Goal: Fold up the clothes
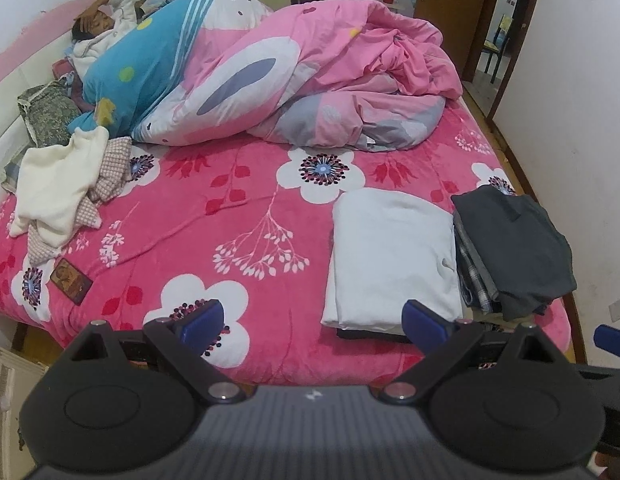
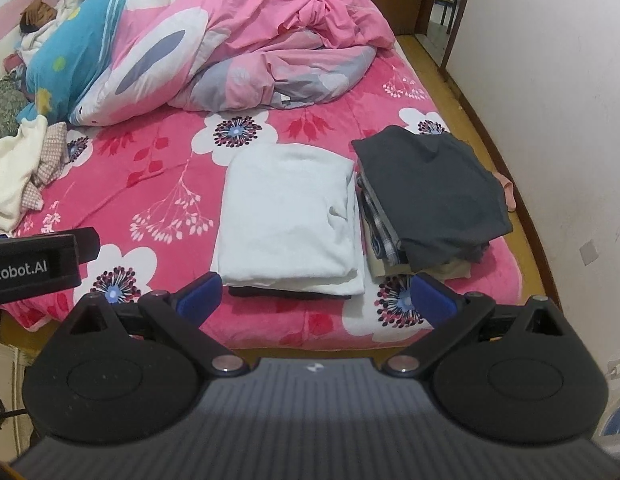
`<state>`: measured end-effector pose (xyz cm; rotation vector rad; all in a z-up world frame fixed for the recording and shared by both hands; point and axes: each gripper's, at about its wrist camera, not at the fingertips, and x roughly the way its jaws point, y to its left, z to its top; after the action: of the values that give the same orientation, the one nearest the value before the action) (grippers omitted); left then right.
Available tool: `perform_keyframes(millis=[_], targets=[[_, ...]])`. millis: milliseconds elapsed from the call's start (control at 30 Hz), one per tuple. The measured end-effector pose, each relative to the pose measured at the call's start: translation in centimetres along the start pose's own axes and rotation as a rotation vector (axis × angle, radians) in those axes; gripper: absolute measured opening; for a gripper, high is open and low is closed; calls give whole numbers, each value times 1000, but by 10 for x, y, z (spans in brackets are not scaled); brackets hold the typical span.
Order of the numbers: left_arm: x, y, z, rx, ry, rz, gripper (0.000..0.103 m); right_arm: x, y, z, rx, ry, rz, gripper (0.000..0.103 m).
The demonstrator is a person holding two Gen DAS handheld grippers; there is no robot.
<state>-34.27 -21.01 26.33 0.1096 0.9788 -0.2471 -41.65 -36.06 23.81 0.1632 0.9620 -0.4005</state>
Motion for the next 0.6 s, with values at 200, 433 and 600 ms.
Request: perform_keyframes(millis=[200,433,600], targets=[[-3,4,-1,-9,-8,1,96,0,4,1,-19,-3,1,101],[-5,8,-2,-16,-17,2,96,-2,6,-2,-23,-7,-2,101],[-6,8,-2,-20,-20,6,96,-3,8,-4,-23,-3,-3,101]])
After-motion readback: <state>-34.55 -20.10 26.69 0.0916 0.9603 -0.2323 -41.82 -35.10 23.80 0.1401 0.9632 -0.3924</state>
